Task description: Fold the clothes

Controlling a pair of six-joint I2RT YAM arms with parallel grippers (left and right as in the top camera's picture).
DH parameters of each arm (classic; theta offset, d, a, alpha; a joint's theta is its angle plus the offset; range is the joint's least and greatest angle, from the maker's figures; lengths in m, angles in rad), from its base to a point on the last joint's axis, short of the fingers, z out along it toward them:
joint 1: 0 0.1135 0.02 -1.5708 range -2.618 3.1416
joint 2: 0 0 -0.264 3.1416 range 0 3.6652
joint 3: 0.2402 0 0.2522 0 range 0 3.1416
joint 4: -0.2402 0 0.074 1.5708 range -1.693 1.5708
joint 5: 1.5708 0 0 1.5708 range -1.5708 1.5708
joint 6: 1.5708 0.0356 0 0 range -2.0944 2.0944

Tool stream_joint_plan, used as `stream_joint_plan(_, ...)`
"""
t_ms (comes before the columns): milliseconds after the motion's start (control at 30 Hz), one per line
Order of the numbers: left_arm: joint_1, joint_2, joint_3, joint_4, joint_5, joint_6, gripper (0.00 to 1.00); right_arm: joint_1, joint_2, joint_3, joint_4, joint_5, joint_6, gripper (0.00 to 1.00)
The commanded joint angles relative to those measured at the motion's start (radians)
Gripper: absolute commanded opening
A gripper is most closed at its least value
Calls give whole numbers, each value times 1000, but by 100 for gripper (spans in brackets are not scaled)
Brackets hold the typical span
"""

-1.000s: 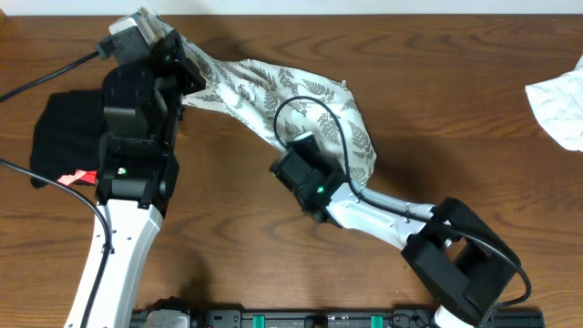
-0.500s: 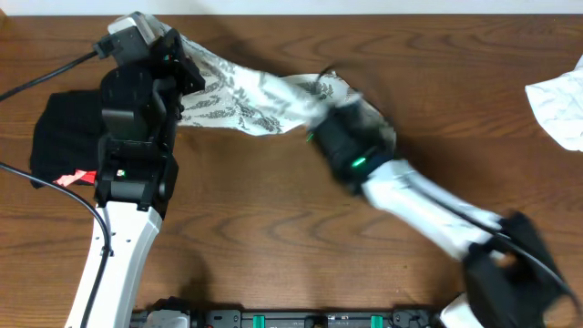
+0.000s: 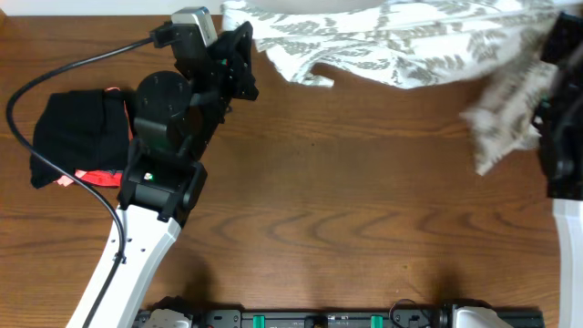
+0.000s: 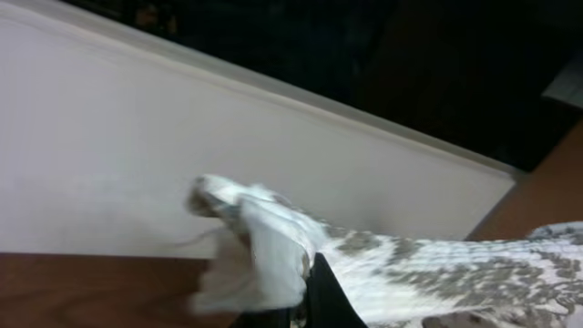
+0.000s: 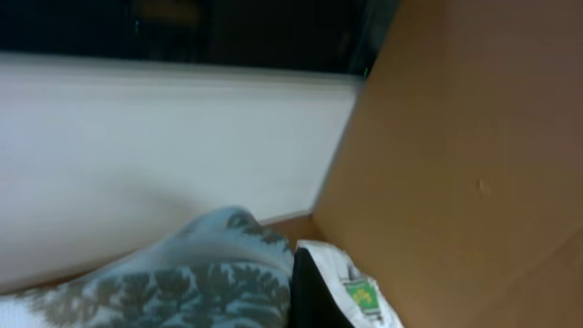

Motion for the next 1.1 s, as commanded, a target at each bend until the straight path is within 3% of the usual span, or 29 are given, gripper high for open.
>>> stream_joint_plan(0, 68, 5, 13, -14, -179, 10, 6, -92, 21, 7, -77, -5, -2, 1)
stream_joint_plan(233, 74, 42, 12, -94, -261, 60, 6, -89, 137, -46, -351, -287, 113, 1)
stream_joint_plan(467, 96, 77, 12, -222, -273, 57, 6, -44, 247, -151, -383, -396, 120, 1)
stream_joint_plan(733, 94, 78, 12, -245, -11, -61, 7, -18, 239, -156, -348, -386, 115, 1)
stream_joint_plan(800, 94, 83, 12, -249, 28, -96, 17, -18, 230, -156, -344, -377, 115, 1)
stream_joint_plan(967, 74, 132, 12, -251, 243, -174, 17, -19, 226, -156, -399, -177, 184, 1)
stream_joint_plan(1067, 12, 195, 12, -242, 298, -213, 27, -20, 226, -156, -431, -103, 220, 1)
